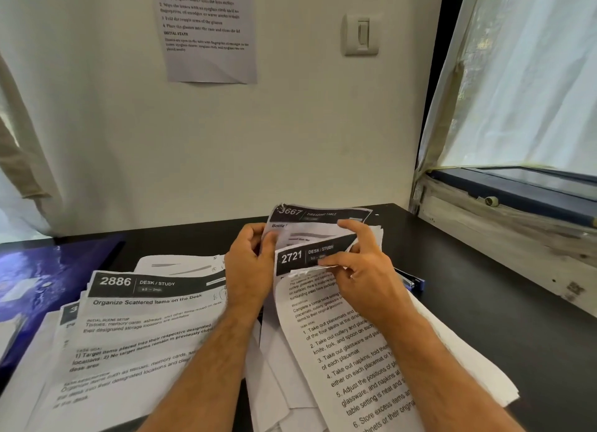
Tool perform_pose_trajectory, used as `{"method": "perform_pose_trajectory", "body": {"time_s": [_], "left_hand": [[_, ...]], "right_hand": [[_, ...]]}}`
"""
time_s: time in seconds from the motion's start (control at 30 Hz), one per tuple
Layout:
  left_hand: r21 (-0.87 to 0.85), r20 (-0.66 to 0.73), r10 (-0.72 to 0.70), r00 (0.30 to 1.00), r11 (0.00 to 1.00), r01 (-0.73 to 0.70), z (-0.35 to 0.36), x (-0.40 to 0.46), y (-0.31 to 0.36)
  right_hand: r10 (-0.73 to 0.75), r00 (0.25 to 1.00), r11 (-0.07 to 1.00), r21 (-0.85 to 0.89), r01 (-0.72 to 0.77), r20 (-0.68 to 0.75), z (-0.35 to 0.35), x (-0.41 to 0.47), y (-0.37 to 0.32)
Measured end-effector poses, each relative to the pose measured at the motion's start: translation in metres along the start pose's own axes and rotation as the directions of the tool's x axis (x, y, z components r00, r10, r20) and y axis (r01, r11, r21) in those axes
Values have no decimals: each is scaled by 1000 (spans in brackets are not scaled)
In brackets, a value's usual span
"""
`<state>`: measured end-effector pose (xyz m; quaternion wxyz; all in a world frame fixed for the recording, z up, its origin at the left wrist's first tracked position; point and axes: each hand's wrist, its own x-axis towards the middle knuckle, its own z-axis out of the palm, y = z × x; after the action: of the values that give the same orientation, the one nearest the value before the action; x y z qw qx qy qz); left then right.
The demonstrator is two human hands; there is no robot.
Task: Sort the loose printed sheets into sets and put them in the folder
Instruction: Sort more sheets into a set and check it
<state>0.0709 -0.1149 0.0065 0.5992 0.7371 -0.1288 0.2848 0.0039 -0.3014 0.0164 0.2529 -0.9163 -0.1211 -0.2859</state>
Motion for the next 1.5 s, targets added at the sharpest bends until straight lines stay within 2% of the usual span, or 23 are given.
{"method": "perform_pose_trajectory", "body": {"time_s": [0.17, 0.33, 0.43, 0.53, 0.6, 0.77, 0.87, 1.0, 1.13, 1.3, 1.43, 1.5], "left_hand": [[19, -4, -2, 1000, 1000, 2, 0, 0, -2], [27, -50, 5, 999, 1000, -4, 0, 1, -3], [0, -130, -23, 991, 1000, 23, 0, 1, 1], [-26, -209, -42, 977, 999, 38, -1, 2, 8], [-44, -246, -30, 969, 999, 20, -4, 4, 14], [-47, -311, 83, 947, 994, -103, -16, 12, 36], [-85, -348, 115, 930, 984, -154, -22, 18, 53], [-176, -356, 92, 930, 971, -163, -24, 24, 74], [-180, -290, 181, 940, 954, -239, -30, 30, 104], [-225, -254, 291, 922, 910, -349, -53, 36, 164], [-264, -247, 300, 921, 894, -362, -83, 40, 211], [-288, -241, 250, 938, 904, -315, -100, 41, 231]], "right_hand": [[-36, 999, 999, -27, 35, -34, 2, 0, 2], [-16, 993, 998, 52, 22, -118, 2, 0, 2], [-125, 970, 991, 14, 131, -210, 1, -2, 4], [-269, 915, 960, -7, 280, -300, -4, -6, 3], [-315, 883, 944, -13, 331, -348, -6, -6, 5], [-266, 816, 949, 10, 316, -513, -12, -7, 6], [-186, 769, 958, 62, 281, -612, -16, -5, 4], [-132, 777, 967, 92, 237, -615, -16, -1, 6], [-200, 744, 961, 20, 276, -638, -29, 19, -12], [-355, 646, 903, -68, 425, -676, -83, 61, -79], [-476, 482, 821, -174, 544, -736, -131, 87, -145], [-496, 425, 794, -196, 576, -757, -144, 94, -170]]}}
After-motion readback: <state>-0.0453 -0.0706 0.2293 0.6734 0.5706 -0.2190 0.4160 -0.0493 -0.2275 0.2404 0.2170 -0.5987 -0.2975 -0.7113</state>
